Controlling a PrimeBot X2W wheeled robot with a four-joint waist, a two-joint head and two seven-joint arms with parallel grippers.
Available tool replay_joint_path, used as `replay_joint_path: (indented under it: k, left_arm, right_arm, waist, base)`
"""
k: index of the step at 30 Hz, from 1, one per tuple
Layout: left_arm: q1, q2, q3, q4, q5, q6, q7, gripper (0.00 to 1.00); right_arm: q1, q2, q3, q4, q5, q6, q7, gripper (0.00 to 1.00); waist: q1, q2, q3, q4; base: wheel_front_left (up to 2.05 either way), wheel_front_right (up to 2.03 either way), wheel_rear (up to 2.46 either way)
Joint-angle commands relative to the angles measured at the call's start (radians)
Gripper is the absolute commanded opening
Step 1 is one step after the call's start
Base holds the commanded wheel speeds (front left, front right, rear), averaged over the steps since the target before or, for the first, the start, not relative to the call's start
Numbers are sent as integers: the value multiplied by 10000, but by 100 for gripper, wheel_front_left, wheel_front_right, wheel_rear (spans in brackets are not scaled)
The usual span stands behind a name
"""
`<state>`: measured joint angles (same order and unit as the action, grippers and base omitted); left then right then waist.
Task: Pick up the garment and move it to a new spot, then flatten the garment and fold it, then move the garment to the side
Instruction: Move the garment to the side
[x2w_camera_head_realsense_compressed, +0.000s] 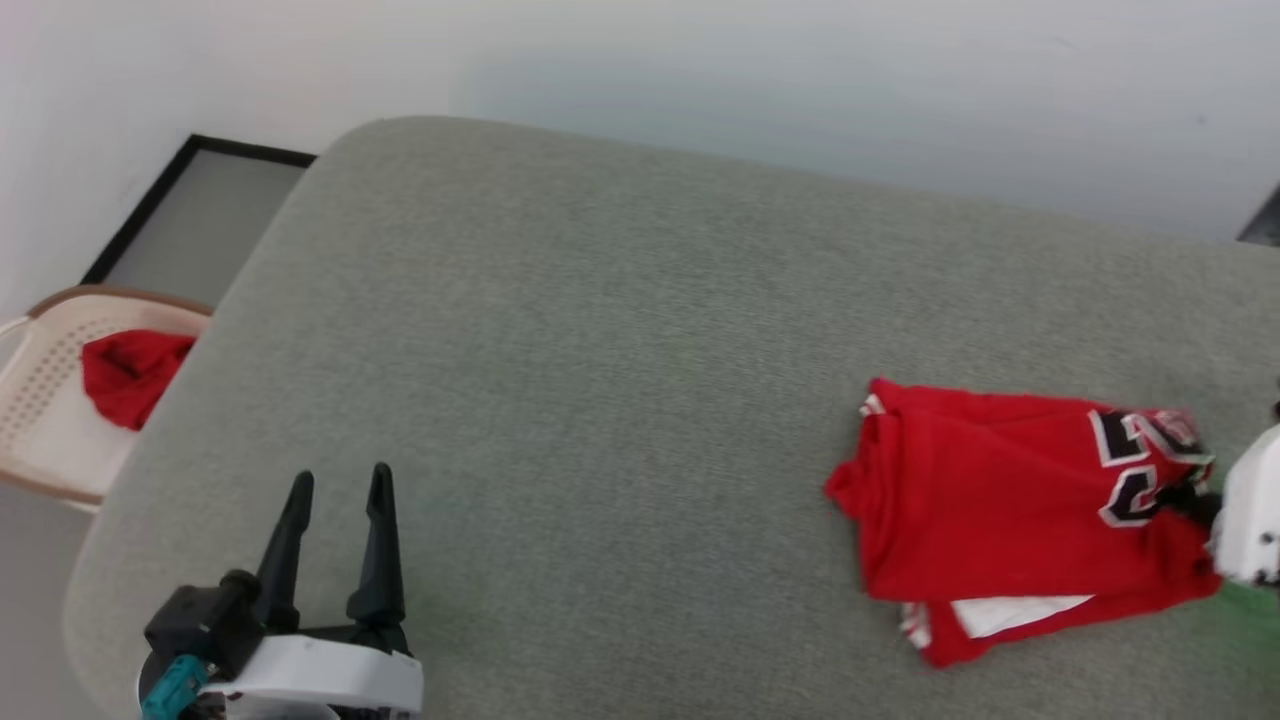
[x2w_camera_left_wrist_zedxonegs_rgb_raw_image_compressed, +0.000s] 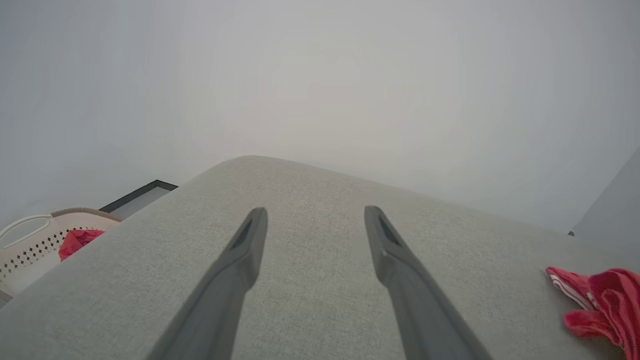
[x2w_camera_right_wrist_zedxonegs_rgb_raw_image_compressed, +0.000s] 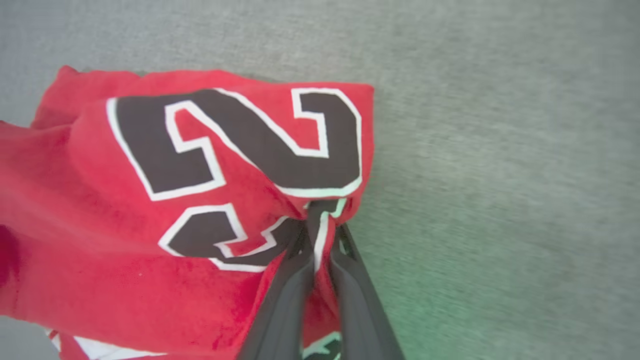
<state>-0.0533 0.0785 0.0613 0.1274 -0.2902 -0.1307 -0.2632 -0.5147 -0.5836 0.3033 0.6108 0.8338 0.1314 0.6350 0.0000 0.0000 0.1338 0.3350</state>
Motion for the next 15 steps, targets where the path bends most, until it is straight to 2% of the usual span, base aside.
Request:
replay_joint_path:
  k: [1,15]
  left_arm:
    - [-83,27,13,-50,38,1,-11,100]
    - [-1118,160,-495,-221,251,1,-10,100]
  right_arm:
    - [-153,-137,24,-32,-78,-15,6,0]
    - [-1594,-1784,90,-343,-389,-15,-91,0]
  waist:
    - [0,0,108,-241]
    - [0,0,1145,-1429]
  base:
    - [0,0,0]
    - [0,0,0]
